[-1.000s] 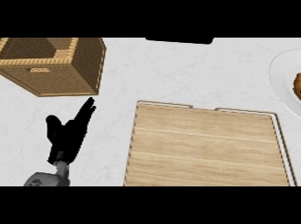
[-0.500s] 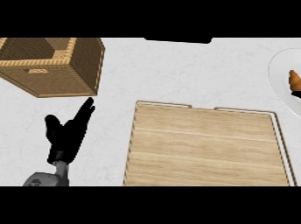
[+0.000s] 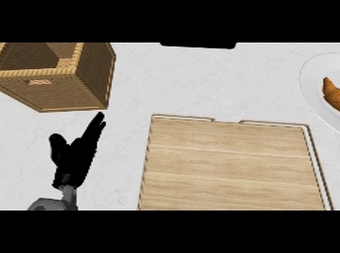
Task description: Pick the croissant from the tray and place it in the plate
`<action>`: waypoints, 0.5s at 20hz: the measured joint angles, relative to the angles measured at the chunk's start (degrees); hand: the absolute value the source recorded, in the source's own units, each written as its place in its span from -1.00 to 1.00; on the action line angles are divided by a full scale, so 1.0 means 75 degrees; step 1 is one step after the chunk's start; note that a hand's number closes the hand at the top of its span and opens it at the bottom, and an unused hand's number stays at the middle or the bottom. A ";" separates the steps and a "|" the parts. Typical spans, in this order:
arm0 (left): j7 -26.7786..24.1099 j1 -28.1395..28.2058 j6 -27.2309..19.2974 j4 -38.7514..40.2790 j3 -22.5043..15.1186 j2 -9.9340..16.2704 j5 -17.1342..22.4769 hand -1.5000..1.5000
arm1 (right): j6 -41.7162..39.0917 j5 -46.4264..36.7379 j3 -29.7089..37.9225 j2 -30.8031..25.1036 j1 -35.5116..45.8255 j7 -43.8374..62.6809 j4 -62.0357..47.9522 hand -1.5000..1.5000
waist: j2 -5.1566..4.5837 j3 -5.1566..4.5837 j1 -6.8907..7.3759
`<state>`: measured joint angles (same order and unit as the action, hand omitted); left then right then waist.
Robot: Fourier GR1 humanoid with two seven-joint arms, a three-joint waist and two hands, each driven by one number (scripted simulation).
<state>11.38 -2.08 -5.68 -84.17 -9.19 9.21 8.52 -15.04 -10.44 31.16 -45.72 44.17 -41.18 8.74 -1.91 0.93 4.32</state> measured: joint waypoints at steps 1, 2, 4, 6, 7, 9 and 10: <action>0.0018 0.0014 0.0007 -0.0017 0.0016 0.0014 0.0009 0.00 | -0.0311 0.0039 0.0033 -0.0120 -0.0060 -0.0030 -0.0045 -1.00 | 0.0003 0.0000 -0.0021; -0.0013 0.0022 -0.0001 0.0009 0.0026 -0.0007 0.0007 0.00 | -0.0672 0.0061 0.0046 -0.0240 -0.0140 -0.0073 -0.0085 -1.00 | 0.0010 0.0000 -0.0063; -0.0026 0.0045 0.0034 0.0013 0.0083 0.0026 0.0042 0.00 | -0.1133 0.0063 0.0032 -0.0461 -0.0314 -0.0054 -0.0111 -1.00 | 0.0020 -0.0001 -0.0109; -0.0110 0.0074 0.0051 0.0037 0.0101 0.0012 0.0044 0.00 | -0.1461 0.0047 -0.0004 -0.0637 -0.0436 0.0051 -0.0097 -1.00 | 0.0026 0.0003 -0.0136; -0.0111 0.0070 0.0075 0.0035 0.0121 0.0015 0.0072 0.00 | -0.1570 0.0023 -0.0038 -0.0697 -0.0522 0.0066 -0.0065 -1.00 | 0.0030 0.0002 -0.0152; -0.0072 0.0093 0.0041 0.0018 0.0141 0.0012 0.0063 0.00 | -0.1772 -0.0010 -0.0098 -0.0786 -0.0700 0.0098 -0.0003 -1.00 | 0.0047 0.0005 -0.0184; -0.0069 0.0092 0.0038 0.0030 0.0146 0.0011 0.0057 0.00 | -0.1851 -0.0049 -0.0152 -0.0832 -0.0751 0.0134 0.0051 -1.00 | 0.0052 0.0006 -0.0193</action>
<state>10.87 -1.39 -5.40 -83.95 -8.09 9.29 8.95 -28.92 -10.81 30.02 -51.96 38.54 -40.18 9.12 -1.52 0.97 2.87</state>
